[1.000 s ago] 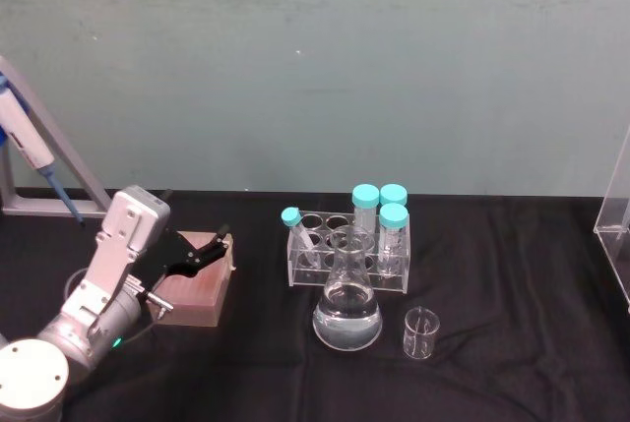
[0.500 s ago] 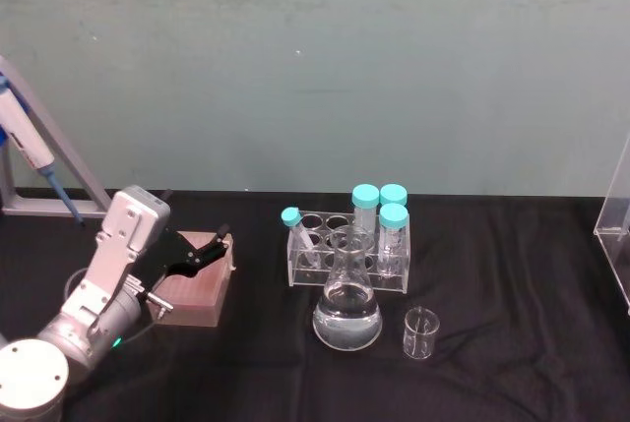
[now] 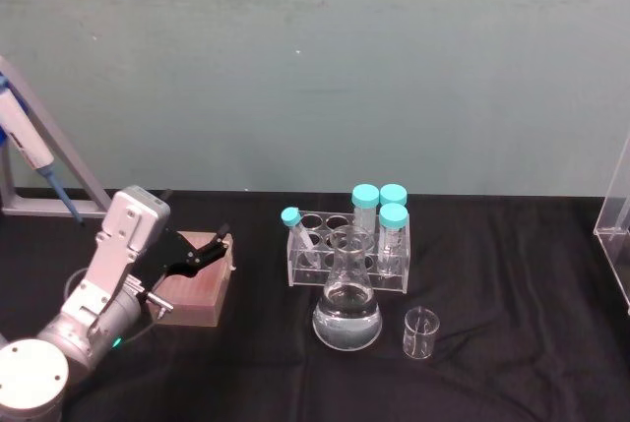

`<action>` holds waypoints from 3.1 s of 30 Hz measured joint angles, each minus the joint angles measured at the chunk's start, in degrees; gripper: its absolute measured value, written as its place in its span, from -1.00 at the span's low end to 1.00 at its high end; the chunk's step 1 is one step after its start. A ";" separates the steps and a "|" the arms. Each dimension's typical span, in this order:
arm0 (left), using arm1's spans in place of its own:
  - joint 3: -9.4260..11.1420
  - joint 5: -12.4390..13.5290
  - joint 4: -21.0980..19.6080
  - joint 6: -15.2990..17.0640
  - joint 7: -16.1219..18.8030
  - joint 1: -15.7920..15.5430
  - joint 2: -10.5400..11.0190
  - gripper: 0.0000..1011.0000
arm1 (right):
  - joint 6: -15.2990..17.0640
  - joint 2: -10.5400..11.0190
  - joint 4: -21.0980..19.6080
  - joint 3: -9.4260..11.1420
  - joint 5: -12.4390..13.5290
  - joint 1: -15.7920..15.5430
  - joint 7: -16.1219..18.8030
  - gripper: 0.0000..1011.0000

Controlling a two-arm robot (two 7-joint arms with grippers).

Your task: Place the experimental apparatus aside using one hand.

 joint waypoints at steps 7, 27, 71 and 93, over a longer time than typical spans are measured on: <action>0.00 0.00 0.00 0.00 0.00 0.00 0.00 0.98 | -0.02 0.00 -0.02 0.00 -0.03 0.00 0.00 0.20; 0.00 0.00 0.00 0.00 0.00 0.00 0.00 0.98 | -0.08 0.00 -0.05 0.00 -0.07 0.00 0.00 0.64; 0.00 0.00 0.00 0.00 0.00 0.00 0.00 0.98 | -0.75 -0.81 -6.67 -0.40 -4.00 -3.96 -3.03 0.98; 0.00 0.00 0.00 0.00 0.01 0.00 0.00 0.98 | -4.31 -2.08 -13.09 -1.20 -7.37 -7.29 -3.67 0.98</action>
